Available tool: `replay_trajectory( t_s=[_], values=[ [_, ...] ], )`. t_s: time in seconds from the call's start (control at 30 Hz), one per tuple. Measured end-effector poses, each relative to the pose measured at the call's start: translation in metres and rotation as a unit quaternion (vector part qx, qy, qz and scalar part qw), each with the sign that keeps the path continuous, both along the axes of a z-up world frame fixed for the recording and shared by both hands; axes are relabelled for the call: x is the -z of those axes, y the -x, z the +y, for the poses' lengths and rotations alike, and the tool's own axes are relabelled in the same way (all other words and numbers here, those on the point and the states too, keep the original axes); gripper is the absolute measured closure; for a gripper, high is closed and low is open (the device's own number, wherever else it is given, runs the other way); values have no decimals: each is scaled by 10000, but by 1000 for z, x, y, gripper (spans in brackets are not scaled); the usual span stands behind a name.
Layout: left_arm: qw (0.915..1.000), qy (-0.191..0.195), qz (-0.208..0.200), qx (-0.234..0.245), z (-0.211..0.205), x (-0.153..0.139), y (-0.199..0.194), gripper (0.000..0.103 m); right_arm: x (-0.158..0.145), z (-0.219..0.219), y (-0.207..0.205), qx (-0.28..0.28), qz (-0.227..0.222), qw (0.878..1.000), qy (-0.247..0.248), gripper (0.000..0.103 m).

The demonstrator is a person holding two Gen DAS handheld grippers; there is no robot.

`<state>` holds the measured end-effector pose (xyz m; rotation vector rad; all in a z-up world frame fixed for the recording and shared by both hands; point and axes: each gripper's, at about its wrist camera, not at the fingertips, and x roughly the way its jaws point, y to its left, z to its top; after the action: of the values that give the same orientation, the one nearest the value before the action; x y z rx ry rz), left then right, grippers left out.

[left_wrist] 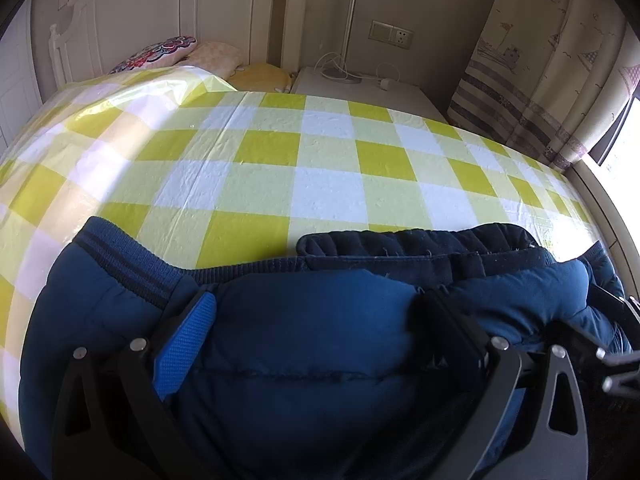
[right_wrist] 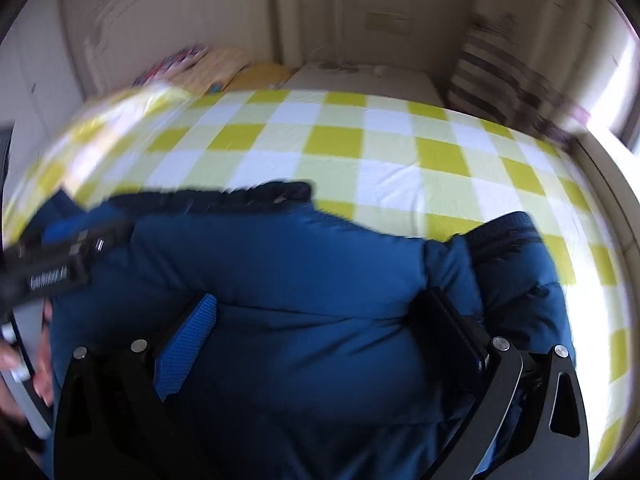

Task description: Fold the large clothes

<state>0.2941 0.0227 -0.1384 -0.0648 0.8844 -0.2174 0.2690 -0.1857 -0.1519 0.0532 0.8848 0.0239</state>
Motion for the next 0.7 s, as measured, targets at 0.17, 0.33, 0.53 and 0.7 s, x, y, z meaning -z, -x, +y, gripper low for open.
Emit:
replay_trajectory(
  t_s=[0.17, 0.33, 0.53, 0.7],
  values=[
    [10000, -3, 2, -10, 0, 0, 2, 2, -7, -50, 24, 1303, -601, 9872, -692, 6],
    [10000, 57, 21, -3, 0, -1, 1, 2, 1, -76, 20, 1460, -456, 9789, -1353, 5],
    [9998, -54, -84, -165, 6, -19, 20, 3, -17, -85, 41, 1403, -781, 9692, -1868, 5],
    [9961, -324, -782, 267, -7, -51, 78, 2, -46, -8, 61, -171, -720, 9960, -503, 5]
  ],
)
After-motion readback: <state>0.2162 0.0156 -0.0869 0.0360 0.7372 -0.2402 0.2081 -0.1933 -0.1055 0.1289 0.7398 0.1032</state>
